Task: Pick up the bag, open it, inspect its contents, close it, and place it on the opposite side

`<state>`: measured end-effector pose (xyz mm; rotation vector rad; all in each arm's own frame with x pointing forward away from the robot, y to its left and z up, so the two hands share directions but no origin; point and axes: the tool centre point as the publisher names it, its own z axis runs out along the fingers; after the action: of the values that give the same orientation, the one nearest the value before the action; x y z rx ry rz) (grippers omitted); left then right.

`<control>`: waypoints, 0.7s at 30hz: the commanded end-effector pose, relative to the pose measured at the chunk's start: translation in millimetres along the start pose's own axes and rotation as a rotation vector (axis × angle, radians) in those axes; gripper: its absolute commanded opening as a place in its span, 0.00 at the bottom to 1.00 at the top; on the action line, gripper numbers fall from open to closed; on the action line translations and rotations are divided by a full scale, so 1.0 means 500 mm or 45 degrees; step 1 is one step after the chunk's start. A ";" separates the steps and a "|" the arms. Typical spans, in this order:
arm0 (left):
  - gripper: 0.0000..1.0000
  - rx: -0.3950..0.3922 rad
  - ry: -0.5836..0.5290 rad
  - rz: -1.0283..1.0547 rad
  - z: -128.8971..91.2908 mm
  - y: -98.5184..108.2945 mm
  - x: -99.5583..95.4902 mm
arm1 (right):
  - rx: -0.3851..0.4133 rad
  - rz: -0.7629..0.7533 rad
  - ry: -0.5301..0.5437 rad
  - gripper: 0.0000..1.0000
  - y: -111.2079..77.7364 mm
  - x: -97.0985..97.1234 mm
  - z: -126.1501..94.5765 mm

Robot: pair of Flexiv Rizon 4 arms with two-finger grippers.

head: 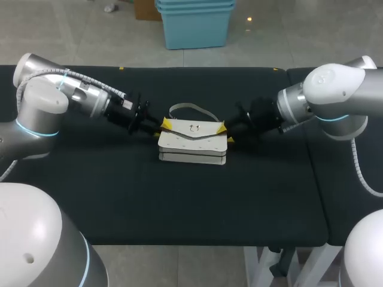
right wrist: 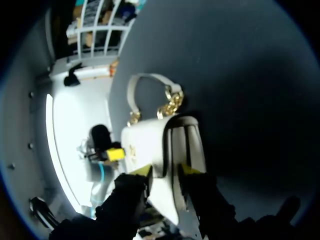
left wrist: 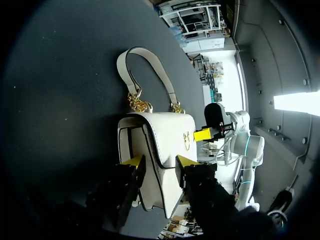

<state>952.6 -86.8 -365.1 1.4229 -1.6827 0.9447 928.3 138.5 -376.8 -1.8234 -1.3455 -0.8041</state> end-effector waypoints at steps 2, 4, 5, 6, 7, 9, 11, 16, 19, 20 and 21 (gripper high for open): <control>1.00 0.045 -0.005 0.012 -0.026 0.018 0.020 | -0.020 -0.002 -0.031 1.00 -0.012 0.005 -0.020; 1.00 0.057 0.000 0.028 -0.038 0.028 0.030 | -0.029 -0.005 -0.048 1.00 -0.018 0.007 -0.026; 1.00 0.067 -0.012 0.037 -0.043 0.032 0.035 | -0.029 -0.006 -0.049 1.00 -0.021 0.009 -0.029; 1.00 0.076 -0.021 0.038 -0.048 0.036 0.039 | -0.032 -0.014 -0.061 1.00 -0.024 0.010 -0.032; 1.00 0.079 -0.040 0.033 -0.052 0.040 0.043 | -0.035 -0.016 -0.069 1.00 -0.028 0.012 -0.035; 1.00 0.084 -0.073 0.016 -0.062 0.041 0.047 | -0.033 -0.037 -0.098 1.00 -0.038 0.015 -0.037; 1.00 0.079 -0.115 -0.003 -0.072 0.044 0.049 | -0.029 -0.053 -0.127 1.00 -0.047 0.018 -0.037; 1.00 0.106 -0.250 -0.074 -0.094 0.048 0.048 | -0.031 -0.072 -0.172 0.75 -0.066 0.020 -0.037; 1.00 0.131 -0.299 -0.101 -0.110 0.052 0.043 | -0.024 -0.078 -0.185 0.47 -0.074 0.019 -0.034; 1.00 0.141 -0.318 -0.111 -0.115 0.053 0.041 | -0.021 -0.078 -0.191 0.46 -0.076 0.018 -0.030; 1.00 0.147 -0.332 -0.123 -0.119 0.053 0.039 | -0.016 -0.078 -0.192 0.44 -0.078 0.015 -0.026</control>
<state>937.2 -44.6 -329.9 1.6893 -1.7309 0.8472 894.0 134.7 -354.5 -1.8748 -1.4940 -0.7257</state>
